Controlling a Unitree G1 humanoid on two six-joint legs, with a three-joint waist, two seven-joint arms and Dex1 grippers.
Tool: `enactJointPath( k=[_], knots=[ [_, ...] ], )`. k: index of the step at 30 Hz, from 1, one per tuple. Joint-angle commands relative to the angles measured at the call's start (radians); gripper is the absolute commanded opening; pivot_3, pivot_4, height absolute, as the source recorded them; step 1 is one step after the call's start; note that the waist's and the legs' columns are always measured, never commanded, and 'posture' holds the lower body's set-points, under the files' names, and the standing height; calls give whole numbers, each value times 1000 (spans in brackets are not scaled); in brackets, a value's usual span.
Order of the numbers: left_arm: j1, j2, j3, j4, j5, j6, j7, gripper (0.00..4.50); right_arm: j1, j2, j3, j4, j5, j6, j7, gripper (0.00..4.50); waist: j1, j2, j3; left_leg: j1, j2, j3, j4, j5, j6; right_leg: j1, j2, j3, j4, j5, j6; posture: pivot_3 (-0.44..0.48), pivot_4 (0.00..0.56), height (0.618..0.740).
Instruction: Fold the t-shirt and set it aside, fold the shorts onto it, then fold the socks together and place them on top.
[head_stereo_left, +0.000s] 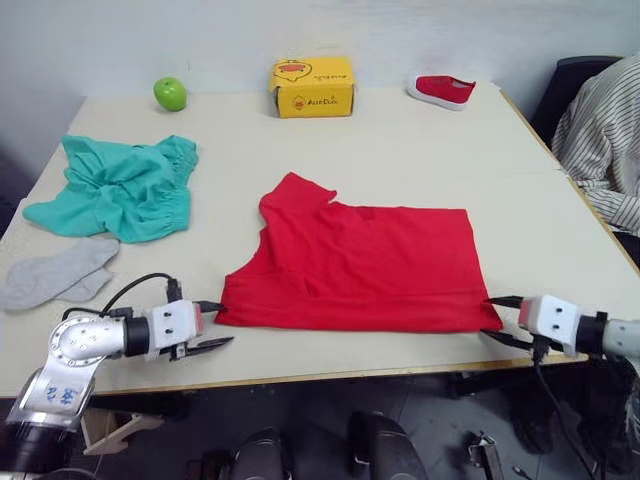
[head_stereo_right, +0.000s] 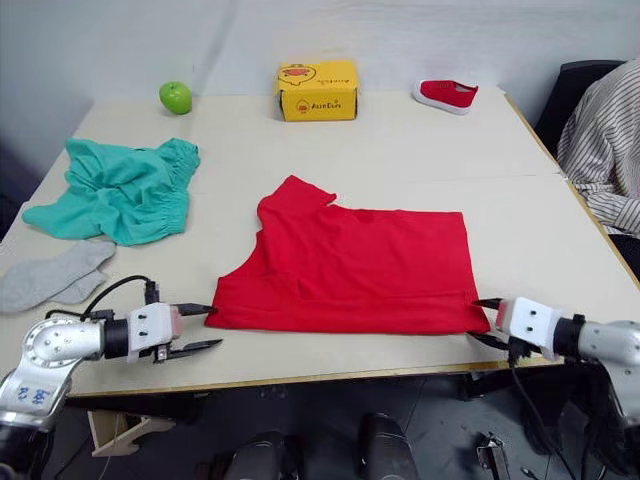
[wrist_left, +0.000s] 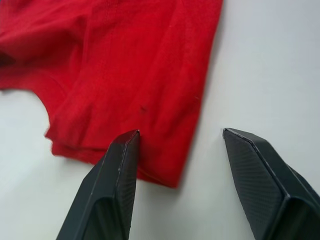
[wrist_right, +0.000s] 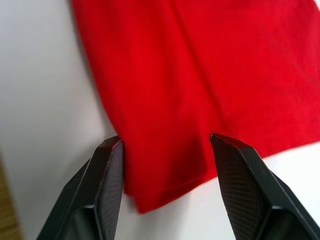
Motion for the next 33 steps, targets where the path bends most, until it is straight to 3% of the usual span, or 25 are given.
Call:
enactJointPath(
  k=[1,3,7,9,15,22,27,33],
  knots=[
    [-27,-3,-58,107,97,11,32,1832,-34,13,53,71,-51,5,-4,2288,-1,1,-3,1,0,0,0,-1,0,1,0,0,0,0,0,0,150,740],
    [-50,-2,-72,128,95,7,25,1468,-53,10,66,85,-49,5,7,1947,-1,3,-7,1,1,0,0,-1,0,1,-1,1,0,0,-1,0,150,740],
    [-32,27,-71,126,64,0,-9,181,-50,-12,66,71,-15,-1,47,523,-1,5,-10,1,1,0,0,0,0,0,0,1,1,0,-1,0,150,740],
    [-5,38,-61,101,50,4,-13,0,-36,-20,57,60,-4,-1,60,40,-1,6,-11,0,2,0,0,1,3,-1,0,1,2,-1,-1,0,150,740],
    [258,74,58,-193,-25,155,26,0,95,-79,-6,-72,48,96,62,40,-4,10,-13,0,9,2,-1,-4,-6,-4,1,3,2,-7,-6,0,150,740],
    [484,31,184,-509,-52,435,149,0,279,-98,-87,-257,62,245,0,40,2,8,-12,0,9,1,-1,-9,-6,-4,4,4,4,-15,-6,0,150,740],
    [586,9,209,-648,-57,557,185,0,369,-76,-111,-347,54,275,-36,40,2,6,-12,0,9,0,-1,-12,-4,-4,4,5,3,-16,-7,0,150,740],
    [636,-28,182,-720,-43,599,224,0,379,-71,-100,-351,43,256,-60,40,1,3,-13,0,10,0,-2,-12,-5,-4,4,5,1,-16,-7,0,150,740]
  ],
)
